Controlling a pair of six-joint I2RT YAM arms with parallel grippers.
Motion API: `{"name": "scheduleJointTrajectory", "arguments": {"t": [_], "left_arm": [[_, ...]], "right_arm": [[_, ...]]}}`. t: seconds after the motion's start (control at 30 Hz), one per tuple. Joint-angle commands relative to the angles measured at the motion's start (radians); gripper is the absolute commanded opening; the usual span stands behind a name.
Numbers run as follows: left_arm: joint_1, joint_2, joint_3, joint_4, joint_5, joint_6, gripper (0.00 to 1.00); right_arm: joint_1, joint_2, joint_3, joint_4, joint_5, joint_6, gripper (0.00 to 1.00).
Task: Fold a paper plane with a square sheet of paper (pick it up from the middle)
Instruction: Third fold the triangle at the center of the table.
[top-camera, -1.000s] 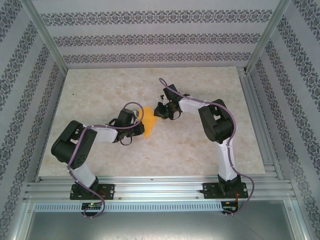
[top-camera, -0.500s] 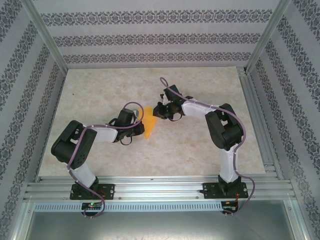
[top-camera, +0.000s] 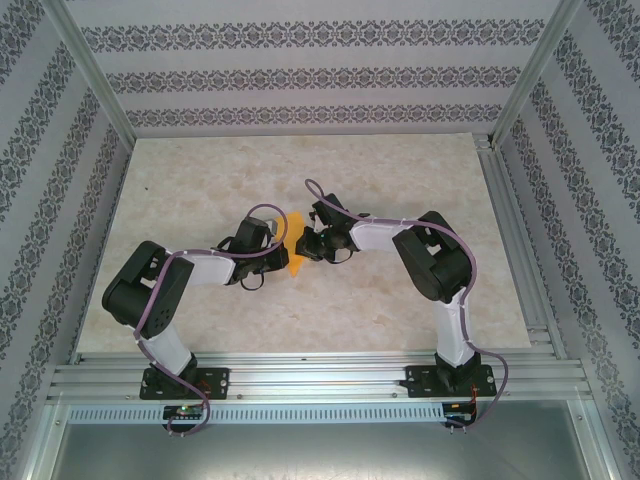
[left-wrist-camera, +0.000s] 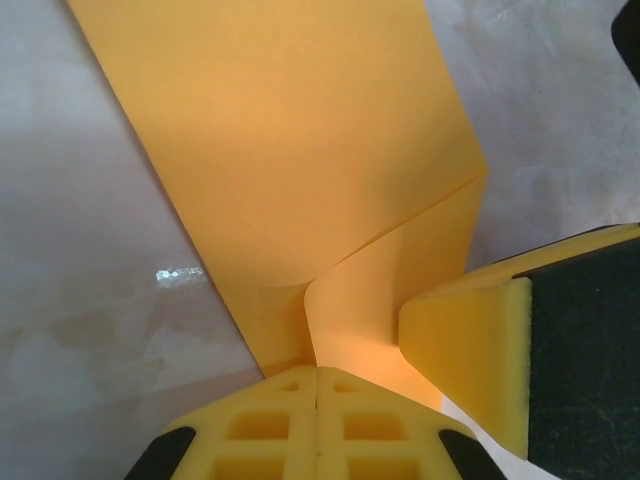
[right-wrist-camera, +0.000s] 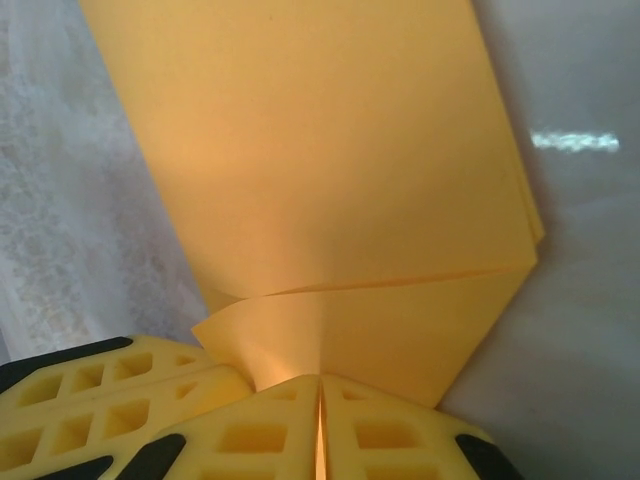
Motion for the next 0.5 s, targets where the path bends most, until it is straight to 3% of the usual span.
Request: {"name": "scheduleJointTrajectory", "arguments": {"t": [0.0,0.33,0.47], "left_arm": [[0.011,0.026,-0.046,-0.145,-0.065,0.003,0.0],[0.011,0.026,-0.054,-0.126,-0.058,-0.002,0.0],[0.011,0.031,-0.054,-0.122,-0.055,-0.002,0.0]], "right_arm": [[0.009,-0.057,-0.028,-0.001,0.03,-0.002,0.11],[0.073,-0.103,-0.142,0.139,0.007,0.102,0.11],[0.093,-0.054,-0.121,0.089,0.028,0.101,0.1]]}}
